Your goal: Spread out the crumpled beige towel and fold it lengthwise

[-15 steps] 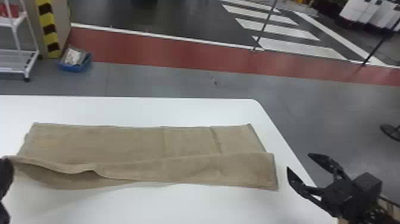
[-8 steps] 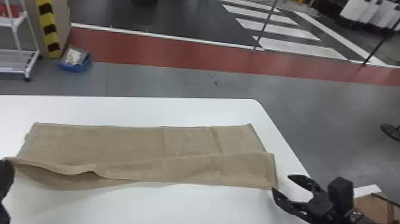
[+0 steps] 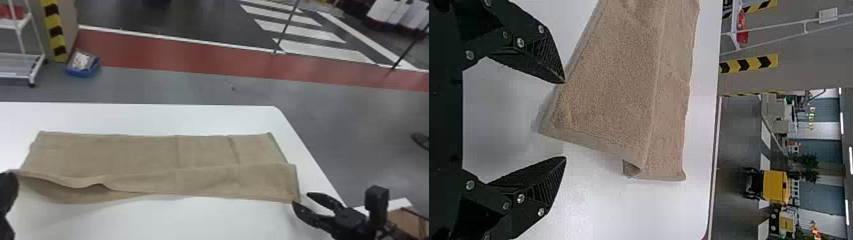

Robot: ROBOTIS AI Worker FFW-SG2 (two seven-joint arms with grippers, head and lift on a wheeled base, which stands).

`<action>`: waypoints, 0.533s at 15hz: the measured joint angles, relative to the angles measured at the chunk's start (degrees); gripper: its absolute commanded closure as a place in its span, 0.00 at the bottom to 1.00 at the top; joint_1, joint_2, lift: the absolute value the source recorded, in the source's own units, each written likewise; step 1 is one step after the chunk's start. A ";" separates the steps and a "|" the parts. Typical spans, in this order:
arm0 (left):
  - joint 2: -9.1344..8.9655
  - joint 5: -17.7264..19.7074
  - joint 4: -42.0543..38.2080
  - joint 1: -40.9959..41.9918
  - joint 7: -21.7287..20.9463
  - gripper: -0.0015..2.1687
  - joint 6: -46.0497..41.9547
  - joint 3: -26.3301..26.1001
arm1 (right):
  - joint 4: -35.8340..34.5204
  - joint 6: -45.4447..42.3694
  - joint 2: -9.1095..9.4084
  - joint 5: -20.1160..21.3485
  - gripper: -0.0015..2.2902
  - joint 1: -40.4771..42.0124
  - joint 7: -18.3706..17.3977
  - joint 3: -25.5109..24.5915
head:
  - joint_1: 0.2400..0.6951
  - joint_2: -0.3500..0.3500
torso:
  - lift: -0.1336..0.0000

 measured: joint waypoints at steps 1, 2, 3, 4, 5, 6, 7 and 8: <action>0.00 0.01 0.09 -0.02 0.00 0.64 -0.02 0.00 | 0.67 0.35 -0.06 -0.05 0.18 -0.54 0.02 0.02 | 1.00 0.02 | 0.07; 0.00 0.02 0.15 -0.03 0.00 0.64 -0.03 0.01 | 1.12 0.85 -0.11 0.05 0.19 -1.03 -0.03 0.12 | 1.00 0.02 | 0.07; 0.00 0.02 0.22 -0.06 0.00 0.64 -0.04 0.01 | 1.34 1.65 -0.12 0.36 0.24 -1.46 -0.18 0.32 | 1.00 0.02 | 0.07; 0.00 0.02 0.26 -0.10 0.00 0.64 -0.04 0.01 | 1.41 2.52 -0.15 0.66 0.26 -1.81 -0.24 0.47 | 1.00 0.02 | 0.07; 0.00 0.02 0.27 -0.14 -0.01 0.64 -0.04 0.01 | 1.44 3.60 -0.18 0.85 0.35 -2.15 -0.18 0.56 | 1.00 0.02 | 0.07; 0.00 0.01 0.28 -0.17 -0.01 0.64 -0.04 0.01 | 1.44 4.25 -0.21 0.87 0.48 -2.33 -0.11 0.56 | 1.00 0.02 | 0.07; 0.00 0.01 0.28 -0.19 -0.01 0.64 -0.04 0.02 | 1.42 4.72 -0.22 0.67 0.62 -2.44 -0.01 0.42 | 1.00 0.02 | 0.07; 0.00 0.02 0.27 -0.21 0.04 0.64 -0.04 0.02 | 1.22 5.16 -0.22 0.36 0.70 -2.46 0.06 0.22 | 1.00 0.02 | 0.07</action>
